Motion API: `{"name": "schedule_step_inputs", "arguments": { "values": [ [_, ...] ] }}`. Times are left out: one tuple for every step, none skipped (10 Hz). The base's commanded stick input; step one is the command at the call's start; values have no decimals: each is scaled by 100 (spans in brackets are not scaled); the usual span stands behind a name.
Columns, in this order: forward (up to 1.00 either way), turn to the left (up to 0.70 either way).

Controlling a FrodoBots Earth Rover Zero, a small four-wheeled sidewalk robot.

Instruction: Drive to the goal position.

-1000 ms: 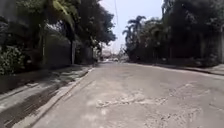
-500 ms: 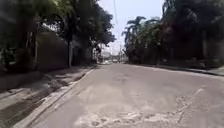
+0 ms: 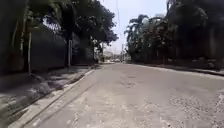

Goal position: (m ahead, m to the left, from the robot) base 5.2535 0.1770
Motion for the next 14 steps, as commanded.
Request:
{"name": "schedule_step_inputs", "arguments": {
  "values": [
    [100,3],
    [100,3],
    [100,3],
    [100,3],
    [100,3],
    [100,3],
    [100,3],
    [100,3],
    [100,3],
    [100,3],
    [100,3],
    [100,3],
    [100,3],
    [100,3]
  ]
}}
